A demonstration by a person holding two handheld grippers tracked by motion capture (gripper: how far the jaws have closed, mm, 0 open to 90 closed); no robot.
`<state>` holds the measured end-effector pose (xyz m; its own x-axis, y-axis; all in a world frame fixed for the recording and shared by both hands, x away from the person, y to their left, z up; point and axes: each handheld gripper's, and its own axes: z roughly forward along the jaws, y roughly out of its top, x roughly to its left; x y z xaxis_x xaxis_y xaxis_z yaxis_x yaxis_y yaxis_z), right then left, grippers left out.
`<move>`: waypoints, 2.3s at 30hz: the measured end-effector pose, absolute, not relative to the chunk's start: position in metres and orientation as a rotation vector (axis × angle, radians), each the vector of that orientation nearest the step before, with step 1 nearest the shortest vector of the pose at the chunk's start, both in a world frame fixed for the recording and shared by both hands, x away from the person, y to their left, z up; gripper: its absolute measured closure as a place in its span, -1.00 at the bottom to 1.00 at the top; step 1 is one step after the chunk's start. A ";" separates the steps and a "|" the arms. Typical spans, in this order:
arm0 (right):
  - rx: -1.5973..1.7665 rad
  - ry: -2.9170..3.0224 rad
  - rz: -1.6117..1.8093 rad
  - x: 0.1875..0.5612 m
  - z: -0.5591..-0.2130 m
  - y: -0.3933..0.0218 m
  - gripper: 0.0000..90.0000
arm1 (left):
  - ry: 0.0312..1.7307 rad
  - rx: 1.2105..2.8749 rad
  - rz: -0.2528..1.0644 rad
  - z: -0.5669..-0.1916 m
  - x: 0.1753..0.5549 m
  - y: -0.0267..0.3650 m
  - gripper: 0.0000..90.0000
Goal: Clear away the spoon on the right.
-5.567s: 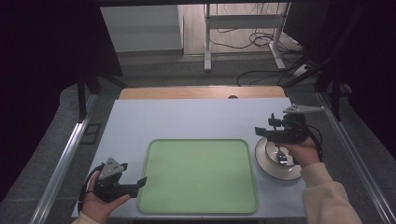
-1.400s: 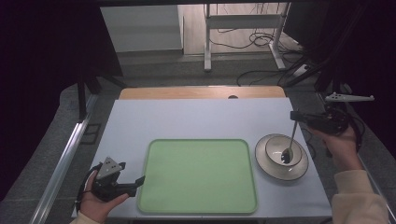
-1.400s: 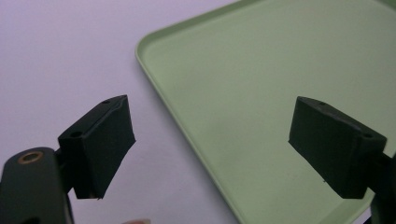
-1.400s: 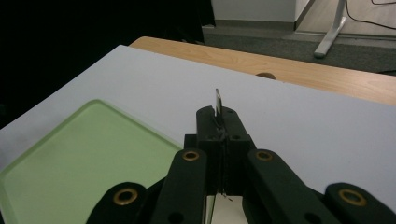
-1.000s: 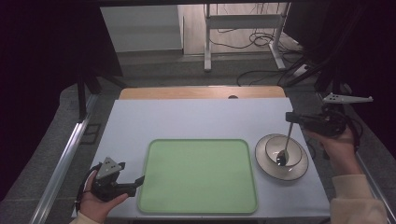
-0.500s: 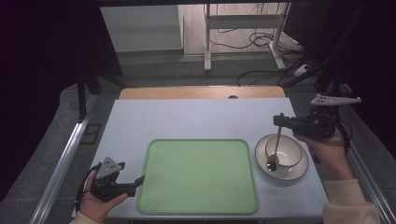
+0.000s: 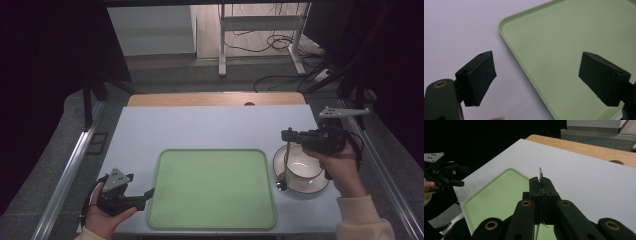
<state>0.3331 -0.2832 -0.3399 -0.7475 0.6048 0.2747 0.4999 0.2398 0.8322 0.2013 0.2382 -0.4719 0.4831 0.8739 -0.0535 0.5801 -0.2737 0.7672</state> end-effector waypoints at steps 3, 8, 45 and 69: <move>1.061 2.400 1.553 0.332 -0.342 -0.278 0.97 | 1.202 1.977 0.497 -0.472 0.201 0.239 -0.69; 1.062 2.430 1.553 0.330 -0.347 -0.268 0.97 | 1.201 1.975 0.497 -0.471 0.201 0.238 -0.69; 1.099 2.547 1.499 0.319 -0.378 -0.215 0.96 | 1.199 1.967 0.491 -0.472 0.200 0.237 -0.69; 1.327 2.565 1.152 0.338 -0.436 -0.191 0.92 | 1.199 1.970 0.486 -0.472 0.201 0.237 -0.69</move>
<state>0.3375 -0.1906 -0.4356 -0.6354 0.7160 0.2890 0.6918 0.3616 0.6250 0.2011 0.2374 -0.4723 0.4854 0.8719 -0.0650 0.5801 -0.2655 0.7700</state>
